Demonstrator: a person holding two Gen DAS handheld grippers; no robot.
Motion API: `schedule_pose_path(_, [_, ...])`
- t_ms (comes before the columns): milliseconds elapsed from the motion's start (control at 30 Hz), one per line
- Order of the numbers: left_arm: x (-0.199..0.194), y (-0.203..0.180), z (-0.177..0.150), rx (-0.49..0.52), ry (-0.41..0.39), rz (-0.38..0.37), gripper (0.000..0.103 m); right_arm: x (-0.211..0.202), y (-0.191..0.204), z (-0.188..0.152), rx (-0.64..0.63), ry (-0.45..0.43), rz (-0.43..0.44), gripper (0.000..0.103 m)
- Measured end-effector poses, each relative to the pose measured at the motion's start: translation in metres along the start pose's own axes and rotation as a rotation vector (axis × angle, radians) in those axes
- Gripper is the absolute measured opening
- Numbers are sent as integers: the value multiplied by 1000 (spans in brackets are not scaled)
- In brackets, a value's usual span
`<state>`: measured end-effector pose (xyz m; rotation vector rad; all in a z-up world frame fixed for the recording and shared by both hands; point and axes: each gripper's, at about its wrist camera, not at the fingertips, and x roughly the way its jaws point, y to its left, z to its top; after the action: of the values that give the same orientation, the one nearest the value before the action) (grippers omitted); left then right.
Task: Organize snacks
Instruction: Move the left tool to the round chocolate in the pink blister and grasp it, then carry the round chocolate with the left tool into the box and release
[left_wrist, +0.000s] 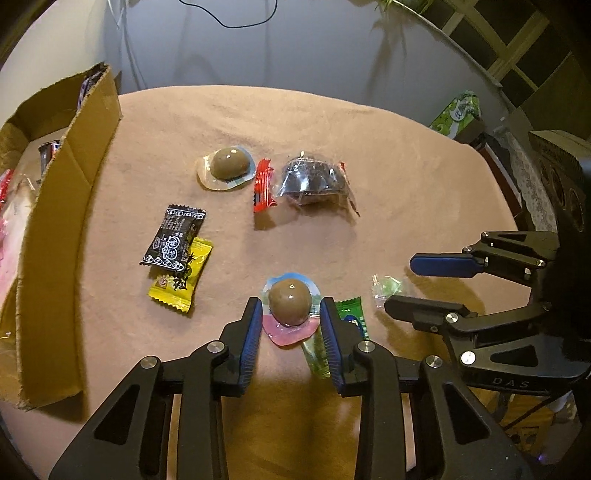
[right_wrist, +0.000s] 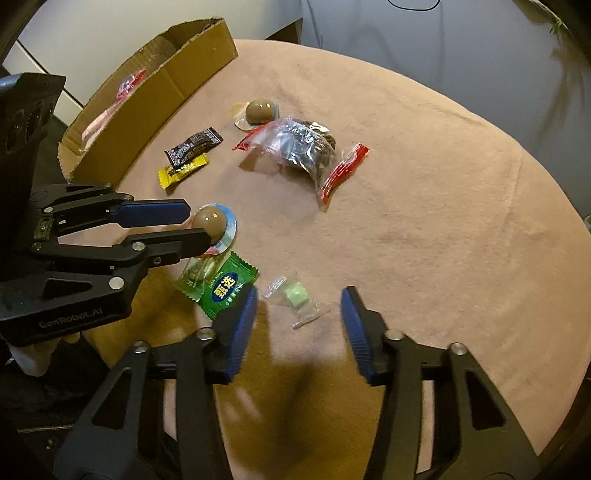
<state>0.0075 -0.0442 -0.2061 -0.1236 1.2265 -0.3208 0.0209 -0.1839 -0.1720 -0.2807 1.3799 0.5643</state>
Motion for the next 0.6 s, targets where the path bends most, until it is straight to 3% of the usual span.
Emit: schedule_pose_path(600, [4,7,-4,18,-13,19,24,16,21,1,-54,29,-41,35])
